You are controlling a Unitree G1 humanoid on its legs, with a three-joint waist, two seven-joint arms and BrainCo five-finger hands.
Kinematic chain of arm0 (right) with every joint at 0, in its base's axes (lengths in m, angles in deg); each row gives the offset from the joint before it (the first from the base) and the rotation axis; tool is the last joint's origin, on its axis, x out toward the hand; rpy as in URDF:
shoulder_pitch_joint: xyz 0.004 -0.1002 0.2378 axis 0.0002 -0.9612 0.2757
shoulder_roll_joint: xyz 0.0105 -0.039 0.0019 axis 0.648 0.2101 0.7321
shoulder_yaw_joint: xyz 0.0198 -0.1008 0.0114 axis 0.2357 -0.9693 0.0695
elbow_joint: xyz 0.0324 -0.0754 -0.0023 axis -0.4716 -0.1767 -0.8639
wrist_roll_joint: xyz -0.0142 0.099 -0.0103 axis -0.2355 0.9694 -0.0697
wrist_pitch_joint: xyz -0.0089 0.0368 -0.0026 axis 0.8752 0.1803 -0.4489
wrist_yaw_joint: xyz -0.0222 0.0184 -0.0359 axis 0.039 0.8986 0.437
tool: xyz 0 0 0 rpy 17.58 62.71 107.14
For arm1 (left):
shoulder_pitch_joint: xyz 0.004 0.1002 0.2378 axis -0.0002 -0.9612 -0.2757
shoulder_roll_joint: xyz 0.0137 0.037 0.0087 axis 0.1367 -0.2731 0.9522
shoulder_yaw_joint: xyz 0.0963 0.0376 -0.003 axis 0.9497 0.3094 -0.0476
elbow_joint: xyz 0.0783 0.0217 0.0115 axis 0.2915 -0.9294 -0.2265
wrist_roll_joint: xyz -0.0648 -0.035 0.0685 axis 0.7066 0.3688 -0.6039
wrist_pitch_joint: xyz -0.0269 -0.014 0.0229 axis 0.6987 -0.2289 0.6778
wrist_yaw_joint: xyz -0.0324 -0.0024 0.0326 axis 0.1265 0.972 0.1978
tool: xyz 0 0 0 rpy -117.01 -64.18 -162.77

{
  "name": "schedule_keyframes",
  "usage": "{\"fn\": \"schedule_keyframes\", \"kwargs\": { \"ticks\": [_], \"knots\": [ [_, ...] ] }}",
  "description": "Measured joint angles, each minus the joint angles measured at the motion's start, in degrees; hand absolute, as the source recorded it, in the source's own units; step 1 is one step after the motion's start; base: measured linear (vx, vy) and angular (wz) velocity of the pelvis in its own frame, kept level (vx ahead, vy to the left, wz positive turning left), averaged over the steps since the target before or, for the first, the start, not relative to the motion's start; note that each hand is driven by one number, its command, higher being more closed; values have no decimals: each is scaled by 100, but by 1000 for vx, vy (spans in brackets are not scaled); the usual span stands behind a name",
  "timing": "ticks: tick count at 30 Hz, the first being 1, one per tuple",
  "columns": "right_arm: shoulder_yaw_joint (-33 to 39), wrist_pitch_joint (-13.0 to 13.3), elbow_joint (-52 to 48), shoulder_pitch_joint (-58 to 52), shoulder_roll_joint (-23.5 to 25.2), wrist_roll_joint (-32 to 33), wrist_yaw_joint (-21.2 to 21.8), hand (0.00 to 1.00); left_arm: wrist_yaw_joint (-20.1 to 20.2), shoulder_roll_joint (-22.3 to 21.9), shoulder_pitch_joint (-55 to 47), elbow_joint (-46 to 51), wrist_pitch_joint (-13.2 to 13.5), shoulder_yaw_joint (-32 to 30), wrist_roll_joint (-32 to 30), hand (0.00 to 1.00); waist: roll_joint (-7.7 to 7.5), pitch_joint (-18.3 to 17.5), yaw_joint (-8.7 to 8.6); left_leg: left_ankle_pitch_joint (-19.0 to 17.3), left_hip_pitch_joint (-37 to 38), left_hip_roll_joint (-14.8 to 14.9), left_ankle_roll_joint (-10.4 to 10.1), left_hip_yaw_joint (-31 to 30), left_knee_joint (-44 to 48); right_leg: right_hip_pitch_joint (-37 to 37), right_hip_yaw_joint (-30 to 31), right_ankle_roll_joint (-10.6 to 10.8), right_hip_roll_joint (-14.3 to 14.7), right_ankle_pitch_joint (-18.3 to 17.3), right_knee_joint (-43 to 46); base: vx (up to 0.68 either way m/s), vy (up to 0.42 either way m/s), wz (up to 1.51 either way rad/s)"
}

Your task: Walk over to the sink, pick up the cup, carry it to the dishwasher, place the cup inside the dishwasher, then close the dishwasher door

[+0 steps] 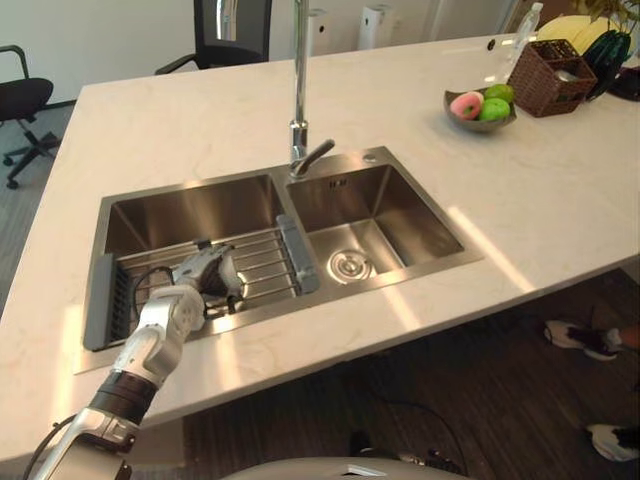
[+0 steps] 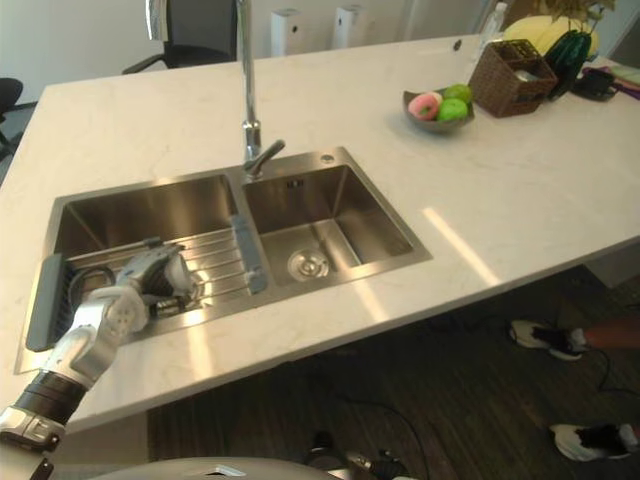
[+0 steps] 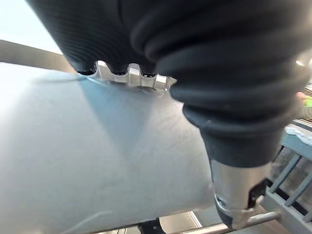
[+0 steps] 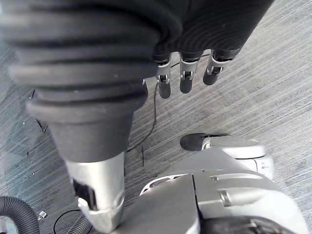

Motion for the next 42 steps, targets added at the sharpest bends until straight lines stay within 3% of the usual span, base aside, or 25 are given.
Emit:
{"fn": "schedule_keyframes", "kwargs": {
  "ticks": [3, 10, 26, 36, 42],
  "knots": [
    [2, -78, -28, -1, -3, 0, 44, 0, -153, 21, 75, -150, -43, -117, 56, 0, 0, 0, 1, 0, 0, -1, 0, 10, 1, -6, 11, 4, 0, 6, 0, -9, -2, -1],
    [5, -198, -135, -13, -10, -3, 130, 0, -106, 22, 107, -150, -36, -333, 146, 0, 3, 1, -7, 0, -4, -2, 1, 18, 1, -16, 20, 7, 0, 8, 0, -9, -2, 0],
    [-1, -346, -259, -13, -60, -194, 254, 0, 978, 139, 163, -91, 82, -377, 100, 0, 26, 16, 37, 0, -30, -2, 1, -14, -9, -32, -3, 9, -2, 6, 0, -2, 0, 0],
    [0, -344, -259, -12, -97, -212, 355, 0, 975, 198, -5, -107, 80, -559, 81, 0, 24, 17, 88, 2, -38, -4, 2, -38, -18, -20, -120, 9, -7, 6, 0, -2, 0, 1],
    [1, -349, -251, -15, -103, -214, 360, 0, 744, 196, -25, -363, 64, -609, 75, 0, 21, 19, 111, 2, -40, -4, 2, -37, -19, -22, -121, 9, -7, 5, 0, -10, -2, 0]
  ]
}}
